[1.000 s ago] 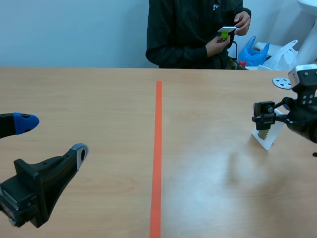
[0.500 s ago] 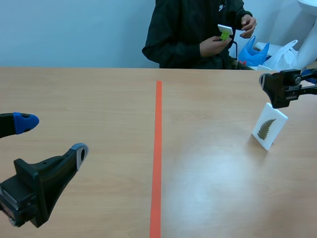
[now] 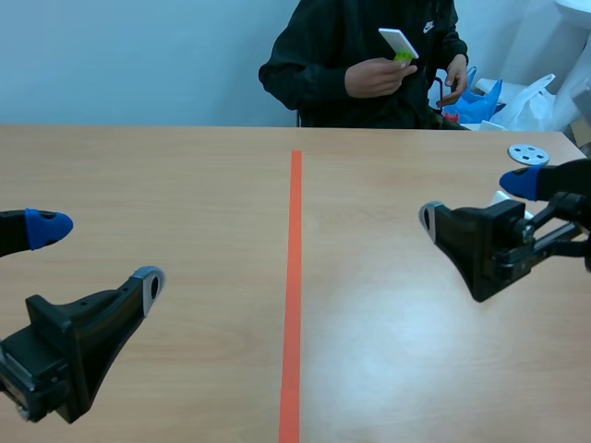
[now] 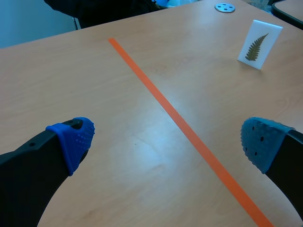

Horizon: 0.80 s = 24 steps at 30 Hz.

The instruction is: Sort the leaf by its shape. The table is split by an orange tape line. A compound leaf with several leaflets goes to the left side, a simple leaf with one blade goes to the right side. Return to the home posture when a red brick is placed on the table.

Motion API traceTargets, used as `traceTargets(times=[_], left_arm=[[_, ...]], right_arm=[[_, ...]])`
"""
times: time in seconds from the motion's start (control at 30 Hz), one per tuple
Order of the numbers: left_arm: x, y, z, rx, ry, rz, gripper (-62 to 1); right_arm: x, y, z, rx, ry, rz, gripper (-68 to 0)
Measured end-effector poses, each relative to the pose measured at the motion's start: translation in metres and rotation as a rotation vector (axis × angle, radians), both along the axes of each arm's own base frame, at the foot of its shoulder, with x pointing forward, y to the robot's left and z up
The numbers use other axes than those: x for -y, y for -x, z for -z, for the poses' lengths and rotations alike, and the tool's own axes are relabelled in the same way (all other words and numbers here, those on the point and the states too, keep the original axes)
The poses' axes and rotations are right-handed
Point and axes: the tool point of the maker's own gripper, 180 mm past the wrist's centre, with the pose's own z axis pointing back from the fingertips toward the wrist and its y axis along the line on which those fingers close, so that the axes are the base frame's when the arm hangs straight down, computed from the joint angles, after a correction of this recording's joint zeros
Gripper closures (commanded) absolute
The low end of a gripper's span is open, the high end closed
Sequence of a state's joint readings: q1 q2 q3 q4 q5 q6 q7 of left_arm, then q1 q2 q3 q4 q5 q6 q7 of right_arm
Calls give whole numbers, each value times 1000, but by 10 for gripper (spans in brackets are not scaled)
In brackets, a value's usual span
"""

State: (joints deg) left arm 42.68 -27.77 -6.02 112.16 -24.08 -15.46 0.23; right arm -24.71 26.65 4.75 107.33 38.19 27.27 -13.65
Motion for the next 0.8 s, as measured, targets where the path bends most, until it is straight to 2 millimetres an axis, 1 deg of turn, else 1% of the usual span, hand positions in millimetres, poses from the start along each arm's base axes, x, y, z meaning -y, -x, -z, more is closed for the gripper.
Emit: traceTargets(times=[0.17,0.3,0.4,0.8], left_arm=[[0,0,0,0,0,0,-623],[0,0,0,0,0,0,-623],[0,0,0,0,1,0,-623],[0,0,0,0,0,0,-623]], right_arm=[[-21,23,-4,-20,-58,-12,-679],[-28,34,-2,-42,-85,0,-679],[-27,35,1,-47,-75,9,-679],[-26,33,0,-39,-66,10,-679]])
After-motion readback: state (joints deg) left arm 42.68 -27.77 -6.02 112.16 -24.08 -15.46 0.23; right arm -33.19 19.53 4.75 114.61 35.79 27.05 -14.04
